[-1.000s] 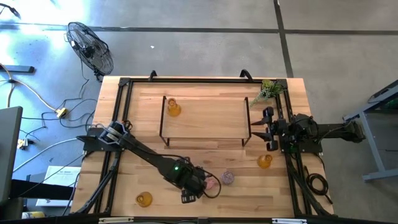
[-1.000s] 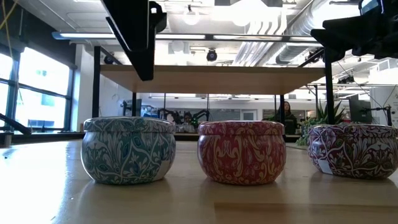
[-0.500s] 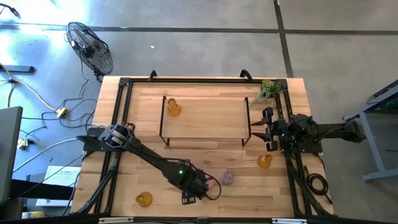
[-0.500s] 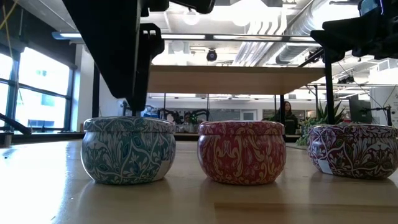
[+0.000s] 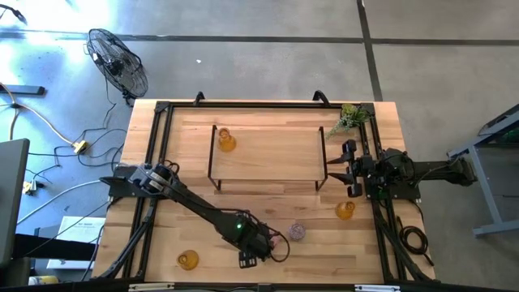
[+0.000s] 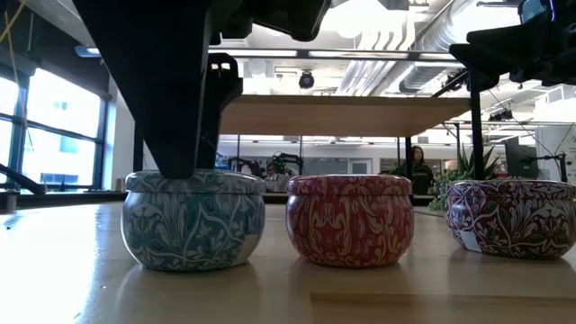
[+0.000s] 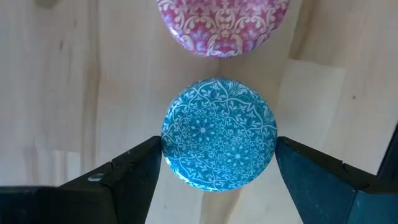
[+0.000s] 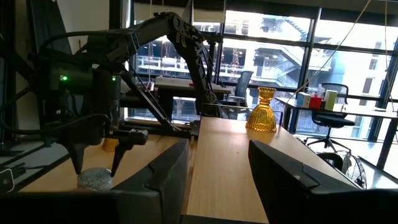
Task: Pick & Place candle stick holders
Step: Put the blue scented candle on the shelf
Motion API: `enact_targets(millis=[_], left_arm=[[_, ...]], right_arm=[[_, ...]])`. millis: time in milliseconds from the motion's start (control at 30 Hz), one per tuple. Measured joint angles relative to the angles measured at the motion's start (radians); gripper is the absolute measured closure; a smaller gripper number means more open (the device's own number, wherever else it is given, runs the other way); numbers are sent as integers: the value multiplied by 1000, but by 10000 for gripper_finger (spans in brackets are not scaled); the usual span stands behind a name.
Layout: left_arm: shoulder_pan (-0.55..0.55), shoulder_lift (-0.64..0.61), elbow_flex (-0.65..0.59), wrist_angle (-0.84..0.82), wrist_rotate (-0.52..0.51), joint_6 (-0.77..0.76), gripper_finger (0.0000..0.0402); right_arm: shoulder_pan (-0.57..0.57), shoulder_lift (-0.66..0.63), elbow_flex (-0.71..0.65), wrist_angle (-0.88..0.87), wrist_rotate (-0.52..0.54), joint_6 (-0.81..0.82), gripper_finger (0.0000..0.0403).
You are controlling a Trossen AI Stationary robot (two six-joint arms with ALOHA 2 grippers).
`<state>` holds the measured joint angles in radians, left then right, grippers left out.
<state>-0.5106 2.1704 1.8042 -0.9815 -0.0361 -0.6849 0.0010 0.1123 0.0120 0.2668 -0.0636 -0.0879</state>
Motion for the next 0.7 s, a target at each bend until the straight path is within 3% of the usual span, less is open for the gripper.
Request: enact_targets(millis=[700], left_arm=[[0,9,0,22,27,-58,98]], right_arm=[[0,0,0,-1,-1,1,238]])
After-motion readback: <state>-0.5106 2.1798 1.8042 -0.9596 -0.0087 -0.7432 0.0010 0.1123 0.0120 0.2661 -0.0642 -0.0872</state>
